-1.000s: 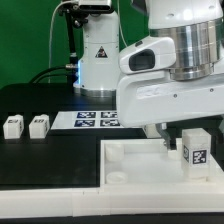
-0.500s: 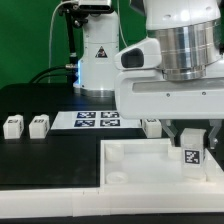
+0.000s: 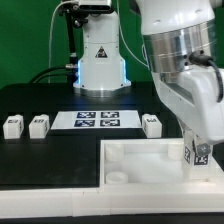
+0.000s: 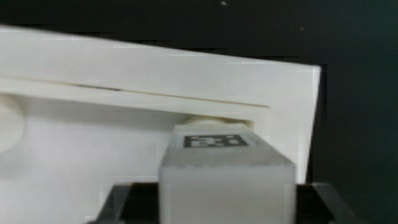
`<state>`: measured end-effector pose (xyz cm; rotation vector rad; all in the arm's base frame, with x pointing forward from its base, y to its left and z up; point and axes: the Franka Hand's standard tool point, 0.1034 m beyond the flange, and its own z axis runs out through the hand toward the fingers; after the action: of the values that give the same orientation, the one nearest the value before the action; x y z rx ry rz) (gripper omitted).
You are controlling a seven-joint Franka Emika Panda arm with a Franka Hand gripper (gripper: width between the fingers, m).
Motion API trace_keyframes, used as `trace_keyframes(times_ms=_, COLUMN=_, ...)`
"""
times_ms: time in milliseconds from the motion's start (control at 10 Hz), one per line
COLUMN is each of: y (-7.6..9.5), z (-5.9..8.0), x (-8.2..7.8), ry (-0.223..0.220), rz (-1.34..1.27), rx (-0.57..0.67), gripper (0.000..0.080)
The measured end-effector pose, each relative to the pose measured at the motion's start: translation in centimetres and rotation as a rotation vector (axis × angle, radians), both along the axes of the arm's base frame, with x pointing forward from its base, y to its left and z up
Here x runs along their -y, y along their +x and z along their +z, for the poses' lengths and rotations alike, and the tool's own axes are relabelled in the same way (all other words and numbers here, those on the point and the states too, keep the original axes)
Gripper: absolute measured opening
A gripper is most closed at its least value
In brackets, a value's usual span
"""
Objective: Assemble one leg
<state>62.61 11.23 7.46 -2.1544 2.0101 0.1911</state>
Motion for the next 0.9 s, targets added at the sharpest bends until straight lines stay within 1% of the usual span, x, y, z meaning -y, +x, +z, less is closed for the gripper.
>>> trace_keyframes(times_ms=100, y=-0.04, z=-0.02, x=-0.13, ry=0.003, rz=-0.051, rx=-0.012, gripper=0.0294)
trace_keyframes(times_ms=200, y=-0.04, z=-0.02, x=-0.16, ry=0.003, rz=-0.031, rx=-0.008, gripper=0.0294)
trace_keyframes(times_ms=300, y=-0.05, z=-0.02, x=-0.18, ry=0.003, rz=-0.026, rx=-0.007, gripper=0.0475)
trace_keyframes(times_ms=400, y=-0.05, z=-0.03, x=-0.18, ry=0.000, rz=0.035, rx=0.007, gripper=0.0596)
trace_keyframes(times_ms=500, y=-0.07, z=-0.03, x=-0.17, ry=-0.014, rz=0.168, rx=0.034, gripper=0.0596)
trace_keyframes(times_ms=600, y=-0.05, z=-0.01, x=-0.16, ry=-0.031, rz=0.335, rx=0.068, gripper=0.0638)
trace_keyframes(times_ms=700, y=-0.04, z=0.00, x=-0.11, ry=-0.047, rz=0.511, rx=0.103, gripper=0.0638)
trace_keyframes(times_ms=900, y=-0.03, z=-0.01, x=-0.03, ry=-0.052, rz=0.656, rx=0.134, gripper=0.0647)
